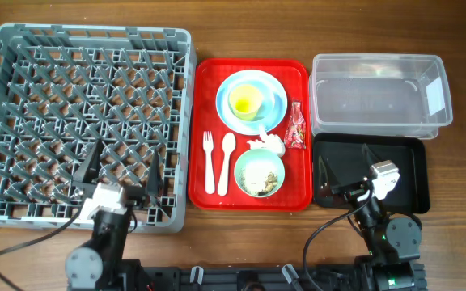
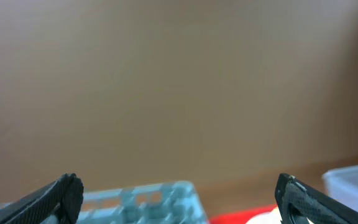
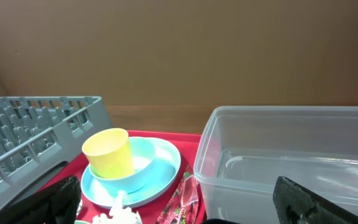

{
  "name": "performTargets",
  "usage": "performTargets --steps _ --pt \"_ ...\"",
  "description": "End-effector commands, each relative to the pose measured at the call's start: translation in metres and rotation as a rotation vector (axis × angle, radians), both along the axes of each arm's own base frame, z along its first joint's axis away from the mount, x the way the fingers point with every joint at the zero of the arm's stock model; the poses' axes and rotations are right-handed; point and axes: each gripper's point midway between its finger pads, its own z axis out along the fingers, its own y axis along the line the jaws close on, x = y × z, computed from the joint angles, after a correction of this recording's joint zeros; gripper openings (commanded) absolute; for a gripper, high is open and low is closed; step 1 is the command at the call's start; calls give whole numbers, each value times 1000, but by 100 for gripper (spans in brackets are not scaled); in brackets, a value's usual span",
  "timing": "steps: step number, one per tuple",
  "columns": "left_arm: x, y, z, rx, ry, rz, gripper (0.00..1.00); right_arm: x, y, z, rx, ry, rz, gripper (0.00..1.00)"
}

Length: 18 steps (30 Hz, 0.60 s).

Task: Sort waste into correct bins and load items into the dishwasher rack
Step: 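Raise the left gripper over the rack toward the red tray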

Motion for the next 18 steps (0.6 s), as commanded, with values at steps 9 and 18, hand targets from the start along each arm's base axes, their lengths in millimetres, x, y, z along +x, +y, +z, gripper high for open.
performTargets --steps 9,18 --pt "-78 -45 151 13 -104 -313 100 0 1 1 5 -2 4 100" --pt "-60 -90 193 41 312 -622 100 0 1 1 5 -2 4 100"
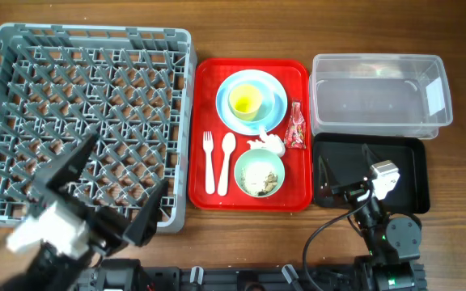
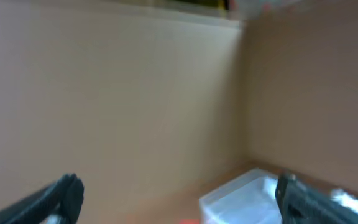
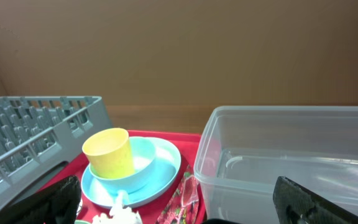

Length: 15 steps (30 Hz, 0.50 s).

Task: Sort waste into correct bins and load items into the dishwasher rack
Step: 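Raise the left gripper over the rack toward the red tray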

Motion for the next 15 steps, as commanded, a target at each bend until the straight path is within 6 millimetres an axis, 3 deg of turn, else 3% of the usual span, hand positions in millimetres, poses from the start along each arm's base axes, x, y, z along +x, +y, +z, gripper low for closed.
performTargets --steps 1,5,8,11,15 --pt "19 -30 6 28 279 -219 100 0 1 1 5 -2 4 100" --pt "52 -33 -8 5 598 -238 100 0 1 1 5 -2 4 100" --pt "69 -37 -17 -10 714 -267 100 0 1 1 5 -2 4 100" --pt "71 -51 -24 -34 790 -400 100 0 1 1 5 -2 4 100" --pt "80 -53 -43 -57 904 -418 99 0 1 1 5 -2 4 100"
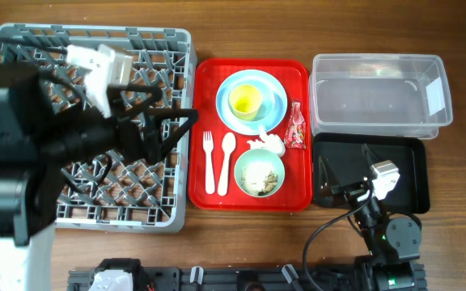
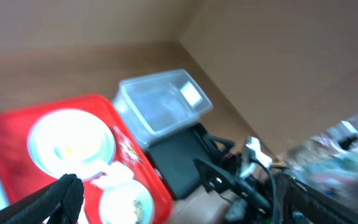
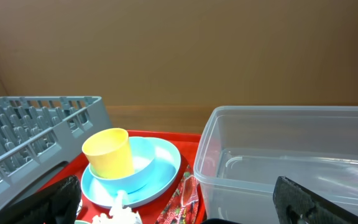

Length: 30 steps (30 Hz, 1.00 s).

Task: Sort waste into correct bins and load items into the dishwasher rack
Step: 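Raise the left gripper over the rack toward the red tray, then lower the left gripper and grasp the white plastic fork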

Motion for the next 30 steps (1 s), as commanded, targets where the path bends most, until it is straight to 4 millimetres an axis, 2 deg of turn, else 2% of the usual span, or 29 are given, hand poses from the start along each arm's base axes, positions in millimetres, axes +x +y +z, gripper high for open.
performTargets --steps 1,3,6,9,11,12,15,17,19,22,25,27,30 --pt "-5 -9 -2 -47 75 -72 100 0 1 1 5 -2 4 100" --pt "2 -5 -16 -18 132 -39 100 0 1 1 5 -2 4 100" --pt "2 -5 -34 -13 244 -34 98 0 1 1 5 -2 4 100" --pt "-1 -5 -44 -10 313 -33 77 0 1 1 5 -2 4 100" --pt "-1 -2 -48 6 327 -16 50 0 1 1 5 -2 4 100" --pt "0 0 -51 17 337 -2 43 0 1 1 5 -2 4 100" --pt "-4 15 -73 117 411 88 33 0 1 1 5 -2 4 100" --pt "-11 25 -89 183 483 138 31 0 1 1 5 -2 4 100" --pt "-21 27 -98 194 555 147 27 0 1 1 5 -2 4 100" --pt "-26 30 -111 193 646 196 21 0 1 1 5 -2 4 100" --pt "-28 42 -131 264 728 319 15 0 1 1 5 -2 4 100" --pt "-29 49 -149 327 778 421 7 0 1 1 5 -2 4 100" --pt "-29 42 -169 387 788 472 4 0 1 1 5 -2 4 100"
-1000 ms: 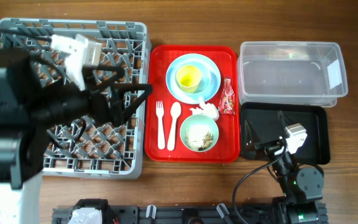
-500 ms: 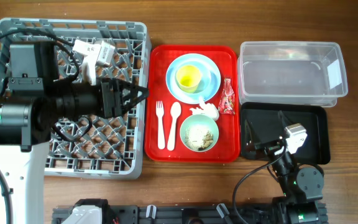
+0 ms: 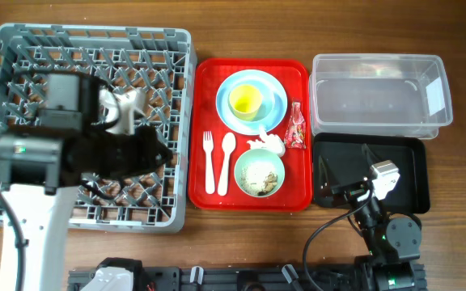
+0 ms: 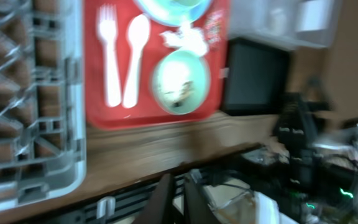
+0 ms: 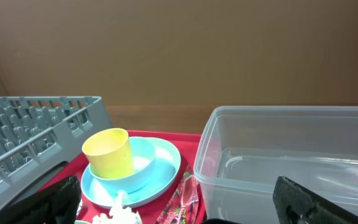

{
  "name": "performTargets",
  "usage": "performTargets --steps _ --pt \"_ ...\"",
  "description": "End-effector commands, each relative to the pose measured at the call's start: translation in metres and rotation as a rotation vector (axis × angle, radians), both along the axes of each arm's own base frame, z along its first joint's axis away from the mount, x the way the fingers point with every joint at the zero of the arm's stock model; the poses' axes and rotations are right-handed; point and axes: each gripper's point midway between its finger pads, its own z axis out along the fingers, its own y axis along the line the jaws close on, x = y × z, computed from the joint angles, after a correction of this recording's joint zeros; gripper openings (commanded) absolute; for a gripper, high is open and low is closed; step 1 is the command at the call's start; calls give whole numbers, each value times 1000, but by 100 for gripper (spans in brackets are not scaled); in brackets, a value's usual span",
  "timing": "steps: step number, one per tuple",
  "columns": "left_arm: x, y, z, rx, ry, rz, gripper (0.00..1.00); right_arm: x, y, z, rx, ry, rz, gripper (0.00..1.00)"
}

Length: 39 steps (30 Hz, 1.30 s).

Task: Sort waste into correct bins and load items into the dishwasher rack
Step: 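Lower the left gripper and grasp the white plastic fork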

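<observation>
A red tray (image 3: 298,192) holds a yellow cup (image 3: 247,99) in a blue bowl on a blue plate, a white fork (image 3: 209,162), a white spoon (image 3: 226,160), a green bowl (image 3: 259,174) with food scraps, a crumpled napkin (image 3: 268,144) and a red wrapper (image 3: 296,125). My left gripper (image 3: 158,152) hangs high over the right side of the grey rack (image 3: 23,48), shut and empty (image 4: 176,182), looking down on the fork (image 4: 109,56) and green bowl (image 4: 180,79). My right gripper (image 3: 348,179) stands open (image 5: 176,190) over the black bin (image 3: 407,174).
A clear plastic bin (image 3: 379,93) stands at the back right, behind the black bin. The rack fills the left of the table, its pegs bare. The left arm's body covers part of the rack in the overhead view.
The left gripper's fingers, wide apart before, now stand together. Its camera has turned from a slanted look at the tray and bins to looking down on the tray. The right arm has not moved.
The left gripper first rested open at the rack's front edge. Then it was lifted off the table, then high over the rack with fingers still spread. Now it is shut above the rack's right side. The right gripper stayed open over the black bin throughout.
</observation>
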Motion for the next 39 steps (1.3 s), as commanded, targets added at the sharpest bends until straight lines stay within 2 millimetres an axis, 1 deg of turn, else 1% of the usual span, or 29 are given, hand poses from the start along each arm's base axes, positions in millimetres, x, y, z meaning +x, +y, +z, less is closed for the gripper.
performTargets --steps 1,4,6,8,9,10,12,14,16,18,22,25,27,29,31,32,33,35,37,39 --pt "-2 1 -31 148 46 110 4 0 1 1 5 -3 4 100" --pt "-8 -25 -47 145 47 16 4 0 1 1 5 -3 4 100" --pt "-15 -43 -62 151 46 -64 4 0 1 1 5 -3 4 100" --pt "-18 -55 -76 156 50 -114 4 0 1 1 5 -3 4 100" --pt "-18 -59 -82 156 49 -128 4 0 1 1 5 -3 4 100" --pt "-13 -66 -95 164 40 -131 4 0 1 1 5 -3 4 100" --pt "-6 -67 -111 195 44 -75 4 0 1 1 5 -3 4 100" --pt "0 -66 -132 240 64 -3 4 0 1 1 5 -3 4 100" --pt "3 -64 -147 277 79 44 4 0 1 1 5 -3 4 100" --pt "7 -62 -166 330 105 106 4 0 1 1 5 -3 4 100" --pt "12 -65 -190 423 101 94 4 0 1 1 5 -3 4 100" --pt "24 -66 -203 495 42 92 4 0 1 1 5 -2 4 100" --pt "38 -67 -212 556 -22 103 5 0 1 1 5 -3 4 100" --pt "43 -66 -218 590 -45 107 5 0 1 1 5 -3 4 100" --pt "44 -64 -223 612 -43 107 6 0 1 1 5 -3 4 99" --pt "43 -64 -226 619 -37 105 7 0 1 1 5 -3 4 100" --pt "44 -64 -227 623 -35 105 13 0 1 1 5 -3 4 100" --pt "48 -63 -228 635 -56 115 19 0 1 1 5 -3 4 100" --pt "56 -59 -229 662 -91 133 21 0 1 1 5 -3 4 100" --pt "59 -59 -230 672 -100 138 22 0 1 1 5 -3 4 100"
